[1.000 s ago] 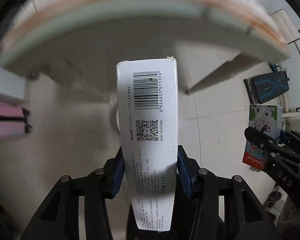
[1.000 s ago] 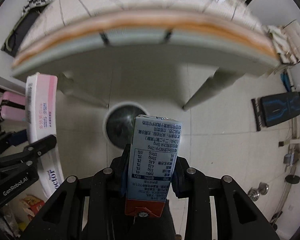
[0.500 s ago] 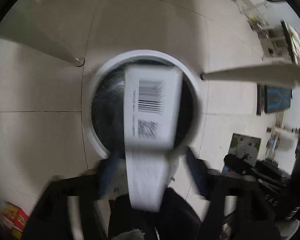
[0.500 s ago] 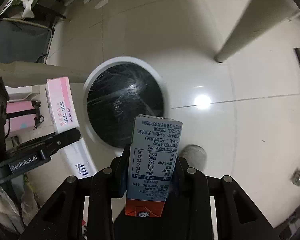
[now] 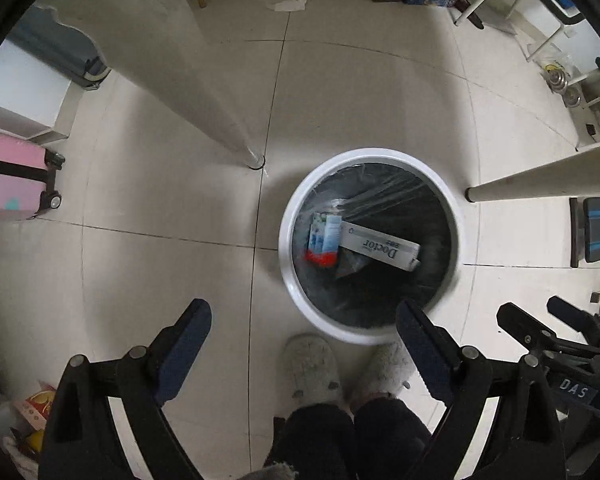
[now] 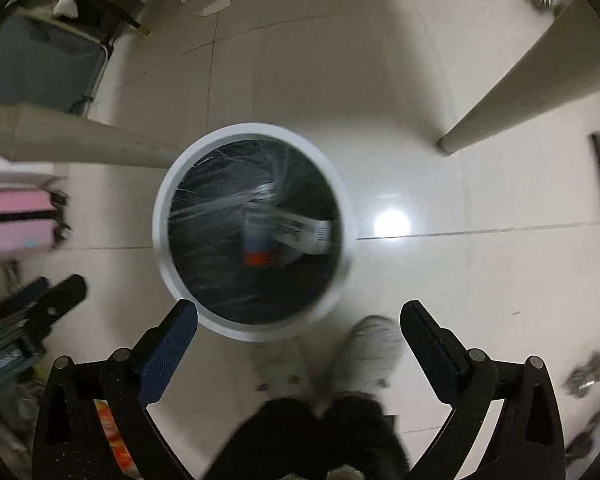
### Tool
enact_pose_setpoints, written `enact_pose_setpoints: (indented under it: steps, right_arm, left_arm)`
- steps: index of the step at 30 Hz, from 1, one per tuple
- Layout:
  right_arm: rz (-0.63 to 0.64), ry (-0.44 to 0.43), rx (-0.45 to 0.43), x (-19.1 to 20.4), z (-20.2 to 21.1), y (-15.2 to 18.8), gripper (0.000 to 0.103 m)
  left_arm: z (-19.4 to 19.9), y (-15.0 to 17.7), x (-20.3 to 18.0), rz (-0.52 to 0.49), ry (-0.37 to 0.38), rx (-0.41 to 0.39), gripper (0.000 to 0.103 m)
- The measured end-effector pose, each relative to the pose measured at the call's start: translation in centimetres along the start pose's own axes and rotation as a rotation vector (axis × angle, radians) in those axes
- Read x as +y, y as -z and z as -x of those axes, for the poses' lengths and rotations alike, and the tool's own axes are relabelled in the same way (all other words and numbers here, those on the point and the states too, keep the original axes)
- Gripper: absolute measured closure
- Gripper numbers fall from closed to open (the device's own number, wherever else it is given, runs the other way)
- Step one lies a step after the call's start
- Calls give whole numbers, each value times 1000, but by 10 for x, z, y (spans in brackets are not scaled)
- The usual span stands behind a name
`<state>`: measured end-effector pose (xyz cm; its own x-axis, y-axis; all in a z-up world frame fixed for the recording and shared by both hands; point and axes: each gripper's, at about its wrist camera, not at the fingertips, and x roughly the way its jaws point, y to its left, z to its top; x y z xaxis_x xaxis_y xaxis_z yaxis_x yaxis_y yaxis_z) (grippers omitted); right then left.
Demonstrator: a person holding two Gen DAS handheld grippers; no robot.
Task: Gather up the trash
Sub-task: 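Open both tools to drop the box and carton into the bin, then raise both tools back over the table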
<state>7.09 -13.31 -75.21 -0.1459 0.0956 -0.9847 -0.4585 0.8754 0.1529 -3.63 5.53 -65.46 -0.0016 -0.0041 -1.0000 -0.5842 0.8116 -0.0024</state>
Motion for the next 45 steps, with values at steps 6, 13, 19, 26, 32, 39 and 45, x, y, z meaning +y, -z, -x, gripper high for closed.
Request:
enact_pose_setpoints:
  steps: [6, 13, 19, 26, 32, 39, 45]
  right_arm:
    - [31, 101, -45, 12, 65, 14, 1]
    - [17, 121, -73, 21, 150, 35, 0]
    - [25, 128, -93, 40, 234, 57, 0]
    - [7, 87, -106, 57, 330, 86, 0]
    - [-14, 19, -140, 67, 409, 91, 0]
    - [-77, -45, -242, 54, 488, 36, 0]
    - [-75, 27, -303, 11, 515, -68, 0]
  left_arm:
    - [53, 12, 5, -28, -17, -19, 9]
    - [121, 17, 2, -28, 5, -51, 6]
    - [189, 28, 3, -26, 10, -71, 6]
    - [271, 40, 9, -32, 23, -114, 6]
    - [325, 27, 9, -4, 2, -187, 6]
    - [372, -35, -14, 4, -26, -289, 6]
    - [376, -115, -56, 40, -37, -284, 6]
